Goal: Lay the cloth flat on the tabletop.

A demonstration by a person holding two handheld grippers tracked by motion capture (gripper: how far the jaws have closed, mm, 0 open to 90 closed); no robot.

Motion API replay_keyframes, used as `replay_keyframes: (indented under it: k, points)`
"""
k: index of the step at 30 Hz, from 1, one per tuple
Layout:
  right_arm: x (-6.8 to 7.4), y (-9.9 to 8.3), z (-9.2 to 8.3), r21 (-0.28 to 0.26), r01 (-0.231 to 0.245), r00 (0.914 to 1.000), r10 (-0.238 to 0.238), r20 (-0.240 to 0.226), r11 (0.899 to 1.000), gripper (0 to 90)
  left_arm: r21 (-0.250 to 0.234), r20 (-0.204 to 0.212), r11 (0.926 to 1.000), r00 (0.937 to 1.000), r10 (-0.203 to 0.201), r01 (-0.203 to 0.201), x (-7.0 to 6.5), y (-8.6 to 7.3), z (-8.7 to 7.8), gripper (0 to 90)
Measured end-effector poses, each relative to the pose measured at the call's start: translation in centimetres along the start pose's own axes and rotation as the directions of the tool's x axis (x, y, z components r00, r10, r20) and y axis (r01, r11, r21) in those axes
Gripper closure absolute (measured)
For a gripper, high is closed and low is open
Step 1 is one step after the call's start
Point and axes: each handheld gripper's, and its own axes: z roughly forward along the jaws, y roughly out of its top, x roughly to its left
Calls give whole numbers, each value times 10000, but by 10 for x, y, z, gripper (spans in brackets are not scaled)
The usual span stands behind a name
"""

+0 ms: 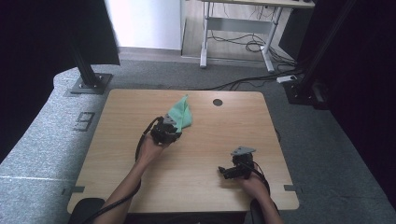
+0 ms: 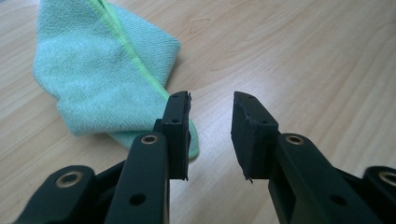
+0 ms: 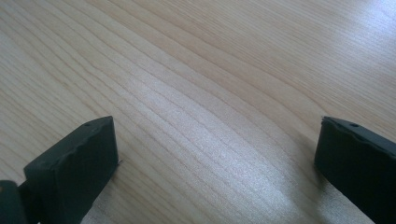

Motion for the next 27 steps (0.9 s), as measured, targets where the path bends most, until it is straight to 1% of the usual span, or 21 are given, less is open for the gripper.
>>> replay_keyframes:
  k: [1, 2, 3, 4, 6, 7, 9, 10, 11, 13, 16, 18, 20, 21, 22, 23, 24, 25, 26, 27]
  points:
    - [0, 0, 0, -2, 13, 10000, -13, 0, 10000, 0, 22, -79, 10000, 10000, -26, 26, 3, 1, 5, 661]
    - [0, 0, 0, -2, 13, 10000, -13, 0, 10000, 0, 22, -79, 10000, 10000, -26, 26, 3, 1, 5, 641]
    - [0, 0, 0, 0, -2, 10000, 2, -1, 10000, 0, 71, -171, 9999, 9998, -114, 115, 5, 1, 9, 631]
    - [0, 0, 0, 0, -2, 10000, 2, -1, 10000, 0, 71, -171, 9999, 9998, -114, 115, 5, 1, 9, 627]
    - [0, 0, 0, -3, 10, 10000, -10, -1, 10000, 0, 105, -171, 9996, 9995, -271, 273, 8, 0, 13, 625]
    - [0, 0, 0, -4, 9, 10000, -9, -1, 10000, 0, 222, -211, 9992, 9993, -318, 323, 10, -1, 18, 619]
    - [0, 0, 0, 1, -1, 10000, 1, 0, 10000, 0, 299, -224, 9990, 9993, -313, 319, 10, -2, 21, 615]
    - [0, 0, 0, -2, 10, 10000, -10, -1, 10000, 0, 308, -231, 9988, 9991, -363, 370, 11, -2, 23, 600]
    - [0, 0, 0, 2, -2, 10000, 2, -3, 10000, 0, 368, -240, 9985, 9989, -402, 411, 12, -5, 27, 600]
    - [0, 0, 0, -2, 9, 10000, -9, -2, 10000, 0, 369, -207, 9982, 9987, -473, 481, 12, -6, 29, 600]
    - [0, 0, 0, -2, 8, 10000, -8, -2, 10000, 0, 518, -193, 9975, 9987, -473, 482, 13, -11, 34, 601]
    - [0, 0, 0, -3, 10, 10000, -10, -3, 10000, 0, 740, -277, 9966, 9991, -330, 349, 12, -14, 39, 609]
    - [0, 0, 0, -3, 11, 10000, -11, -2, 10000, 0, 832, -313, 9961, 9991, -272, 297, 12, -15, 40, 614]
    - [0, 0, 0, 0, -2, 10000, 2, -2, 10000, 0, 931, -356, 9954, 9992, -194, 226, 11, -16, 42, 621]
    - [0, 0, 0, -5, 10, 10000, -10, -1, 10000, 0, 850, -347, 9962, 9992, -173, 202, 10, -18, 43, 632]
    - [0, 0, 0, 0, -3, 10000, 3, -3, 10000, 0, 733, -263, 9967, 9991, -329, 347, 10, -20, 43, 663]
    - [0, 0, 0, -6, 13, 10000, -13, -2, 10000, 0, 733, -263, 9967, 9991, -329, 347, 10, -20, 43, 689]
    - [0, 0, 0, -6, 13, 10000, -13, -2, 10000, 0, 685, -191, 9970, 9992, -361, 373, 9, -20, 43, 689]
    - [0, 0, 0, 1, -3, 10000, 3, -3, 10000, 0, 694, -175, 9971, 9994, -311, 323, 8, -21, 43, 771]
    - [0, 0, 0, -4, 11, 10000, -11, -2, 10000, 0, 751, -141, 9969, 9997, -217, 227, 5, -20, 43, 810]
